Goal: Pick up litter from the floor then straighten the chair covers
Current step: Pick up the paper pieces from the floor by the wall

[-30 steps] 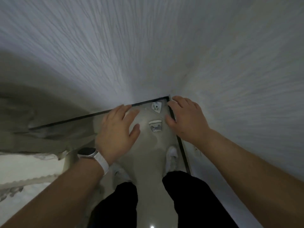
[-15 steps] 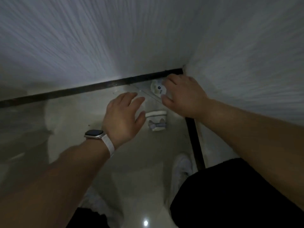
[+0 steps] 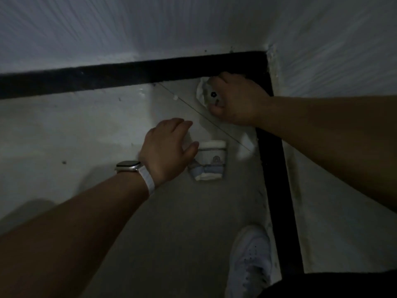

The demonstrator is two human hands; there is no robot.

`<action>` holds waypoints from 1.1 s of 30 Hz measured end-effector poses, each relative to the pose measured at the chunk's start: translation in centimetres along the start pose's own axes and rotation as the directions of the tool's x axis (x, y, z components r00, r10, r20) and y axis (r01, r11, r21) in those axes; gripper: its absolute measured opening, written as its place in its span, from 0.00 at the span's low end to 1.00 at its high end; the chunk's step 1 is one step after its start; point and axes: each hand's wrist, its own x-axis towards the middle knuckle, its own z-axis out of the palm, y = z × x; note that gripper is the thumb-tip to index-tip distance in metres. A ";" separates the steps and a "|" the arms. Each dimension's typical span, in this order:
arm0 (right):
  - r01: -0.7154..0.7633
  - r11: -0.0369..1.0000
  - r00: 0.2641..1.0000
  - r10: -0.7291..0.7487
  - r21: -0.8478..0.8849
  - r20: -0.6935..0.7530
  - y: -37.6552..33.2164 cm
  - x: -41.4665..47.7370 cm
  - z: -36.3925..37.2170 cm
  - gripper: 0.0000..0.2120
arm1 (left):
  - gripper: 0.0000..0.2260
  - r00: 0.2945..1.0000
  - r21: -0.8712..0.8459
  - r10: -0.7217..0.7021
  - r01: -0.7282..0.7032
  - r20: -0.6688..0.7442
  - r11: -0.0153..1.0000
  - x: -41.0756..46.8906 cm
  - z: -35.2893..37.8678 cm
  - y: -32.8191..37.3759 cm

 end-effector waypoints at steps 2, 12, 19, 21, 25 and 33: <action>-0.015 0.999 0.999 0.013 0.034 0.040 0.2 0.0 0.8 0.35 | 0.34 0.999 -0.016 -0.016 0.016 0.029 1.000 -0.2 1.0 0.1; -0.077 0.997 0.996 0.076 0.024 0.051 0.6 0.2 2.2 0.33 | 0.31 0.999 -0.002 0.032 -0.032 0.020 0.999 -0.7 3.8 0.3; -0.037 0.999 0.998 0.038 0.022 -0.054 -0.3 0.1 0.9 0.18 | 0.13 0.987 -0.297 -0.157 0.162 0.039 0.941 -2.0 2.0 1.0; -0.029 0.999 0.996 0.030 0.018 -0.089 -0.8 0.2 0.3 0.16 | 0.14 0.973 -0.382 -0.230 0.224 0.030 0.897 -2.1 1.7 0.6; -0.015 1.000 0.995 0.018 0.024 -0.094 -2.3 0.1 -1.7 0.10 | 0.20 0.949 -0.473 -0.309 0.300 0.059 0.829 -2.8 -0.6 -0.1; -0.078 0.948 0.977 0.134 0.310 -0.165 -11.3 -6.5 -12.2 0.10 | 0.09 0.859 -0.574 -0.511 0.403 -0.032 0.713 -11.7 -14.2 3.5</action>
